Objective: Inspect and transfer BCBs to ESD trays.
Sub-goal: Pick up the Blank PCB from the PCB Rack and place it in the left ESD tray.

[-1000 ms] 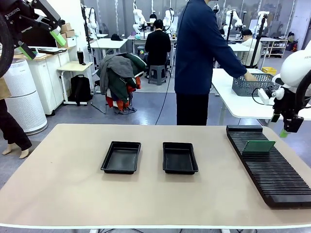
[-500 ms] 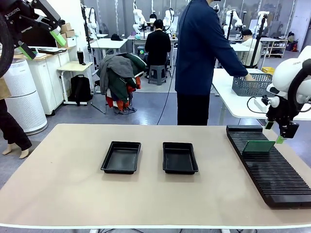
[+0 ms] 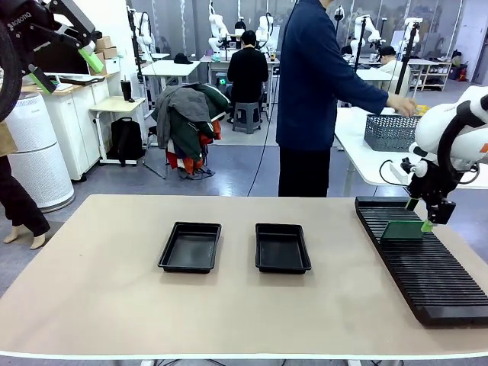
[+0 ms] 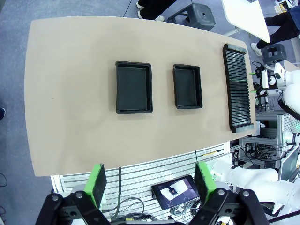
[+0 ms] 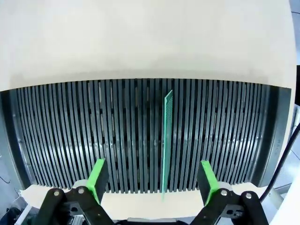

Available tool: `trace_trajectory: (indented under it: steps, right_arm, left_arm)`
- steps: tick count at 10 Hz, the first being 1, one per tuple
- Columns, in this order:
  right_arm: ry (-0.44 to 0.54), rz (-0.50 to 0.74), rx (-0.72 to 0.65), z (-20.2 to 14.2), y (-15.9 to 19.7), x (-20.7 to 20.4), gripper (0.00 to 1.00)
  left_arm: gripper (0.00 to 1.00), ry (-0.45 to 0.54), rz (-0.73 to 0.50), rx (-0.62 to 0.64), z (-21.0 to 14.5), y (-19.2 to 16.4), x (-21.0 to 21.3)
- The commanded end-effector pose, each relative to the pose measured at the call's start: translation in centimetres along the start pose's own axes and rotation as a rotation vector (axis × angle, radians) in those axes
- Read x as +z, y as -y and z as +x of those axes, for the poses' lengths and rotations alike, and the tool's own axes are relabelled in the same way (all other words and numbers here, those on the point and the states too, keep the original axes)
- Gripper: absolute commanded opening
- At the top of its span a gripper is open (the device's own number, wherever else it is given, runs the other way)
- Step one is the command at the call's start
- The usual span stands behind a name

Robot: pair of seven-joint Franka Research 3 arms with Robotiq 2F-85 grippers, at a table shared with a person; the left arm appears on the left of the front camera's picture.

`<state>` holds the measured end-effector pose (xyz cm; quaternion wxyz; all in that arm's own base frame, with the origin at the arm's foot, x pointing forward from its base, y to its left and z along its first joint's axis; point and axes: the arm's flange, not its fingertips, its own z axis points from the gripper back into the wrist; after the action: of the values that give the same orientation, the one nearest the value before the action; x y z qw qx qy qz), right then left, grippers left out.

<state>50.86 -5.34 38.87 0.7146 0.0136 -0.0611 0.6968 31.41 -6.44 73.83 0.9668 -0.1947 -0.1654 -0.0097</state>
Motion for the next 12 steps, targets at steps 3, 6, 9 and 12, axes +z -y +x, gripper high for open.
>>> trace_trajectory:
  steps: [3,6,9,12]
  right_arm:
    - [0.005,-0.012,0.003,-0.5,1.2,-2.1,1.0]
    - [0.027,-0.032,-0.018,-0.4,1.4,-2.8,1.0]
    - [-0.013,0.011,-0.005,-0.4,0.9,-2.5,1.0]
    - [-0.013,0.011,-0.005,-0.4,0.9,-2.5,1.0]
  left_arm:
    - [1.0,-0.004,-0.01,-0.004,0.0,0.0,-0.1]
    - [1.0,-0.004,-0.01,-0.004,0.0,0.0,-0.1]
    - [1.0,-0.004,-0.01,-0.004,0.0,0.0,-0.1]
    - [1.0,-0.004,-0.01,-0.004,0.0,0.0,-0.1]
